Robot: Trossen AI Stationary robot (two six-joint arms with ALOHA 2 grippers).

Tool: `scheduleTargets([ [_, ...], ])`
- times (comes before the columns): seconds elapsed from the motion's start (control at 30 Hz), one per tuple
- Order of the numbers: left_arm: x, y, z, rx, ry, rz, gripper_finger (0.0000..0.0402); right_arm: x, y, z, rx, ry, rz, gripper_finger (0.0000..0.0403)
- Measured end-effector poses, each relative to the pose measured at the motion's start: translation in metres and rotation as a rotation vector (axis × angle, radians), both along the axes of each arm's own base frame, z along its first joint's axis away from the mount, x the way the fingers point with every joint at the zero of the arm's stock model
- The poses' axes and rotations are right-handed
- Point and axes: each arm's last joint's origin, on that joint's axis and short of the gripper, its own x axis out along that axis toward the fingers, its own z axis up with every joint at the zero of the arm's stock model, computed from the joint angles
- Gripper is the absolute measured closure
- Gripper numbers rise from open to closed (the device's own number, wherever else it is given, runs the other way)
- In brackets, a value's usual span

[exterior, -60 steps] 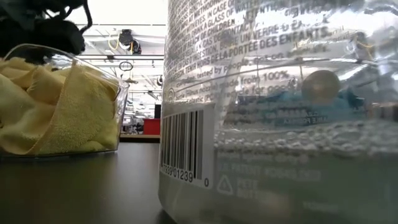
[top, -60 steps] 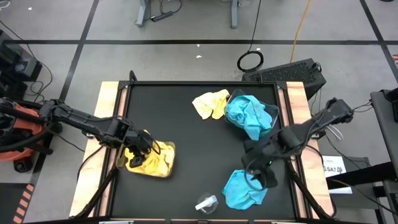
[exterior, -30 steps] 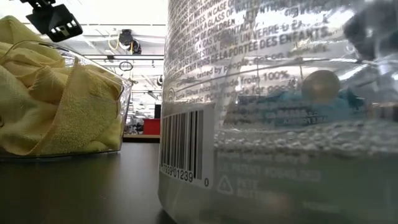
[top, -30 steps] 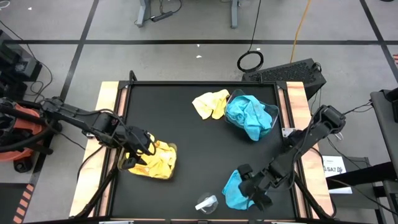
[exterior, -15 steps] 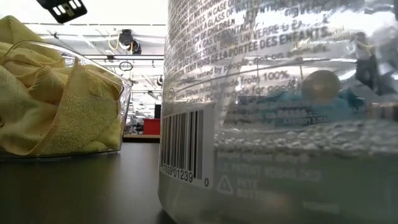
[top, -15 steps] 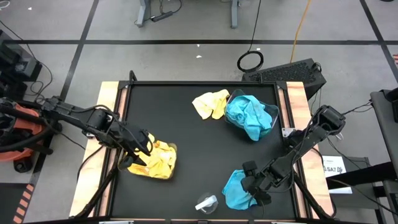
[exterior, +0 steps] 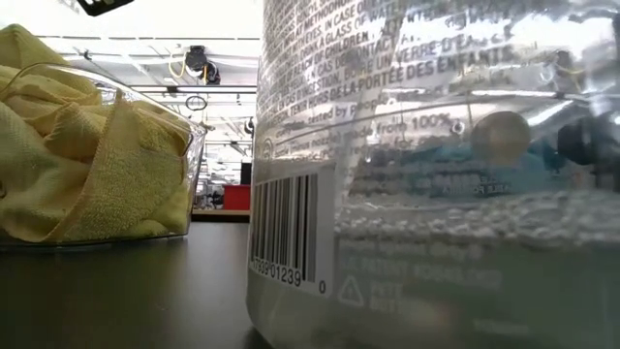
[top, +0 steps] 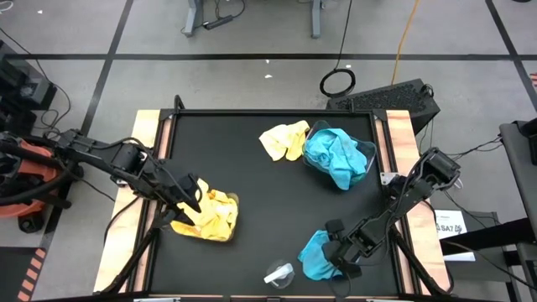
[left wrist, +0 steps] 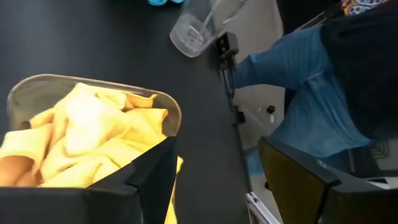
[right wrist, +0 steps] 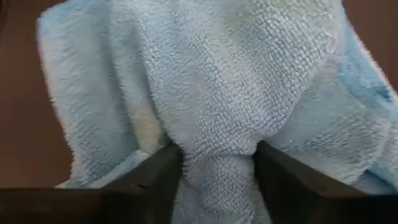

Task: Sort microfiber towel by color & place in baskets
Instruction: Put the blue microfiber towel into the top transparent bin

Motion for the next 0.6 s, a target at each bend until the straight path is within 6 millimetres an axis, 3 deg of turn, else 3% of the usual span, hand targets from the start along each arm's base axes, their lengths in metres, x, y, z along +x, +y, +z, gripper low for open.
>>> scheduleTargets([
  [0.23, 0.0, 0.0, 0.0, -0.002, -0.001, -0.003, 0.0168, -0.001, -0.001, 0.005, 0.017, -0.003, -0.001, 0.0381],
  [0.43, 0.0, 0.0, 0.0, 0.004, -0.005, 0.005, 0.0168, -0.001, -0.008, 0.011, 0.026, 0.005, -0.073, 0.0392],
  [0.6, 0.001, 0.001, 0.0, 0.013, -0.01, 0.015, 0.0168, -0.001, -0.019, 0.029, 0.027, -0.051, -0.14, 0.0398],
])
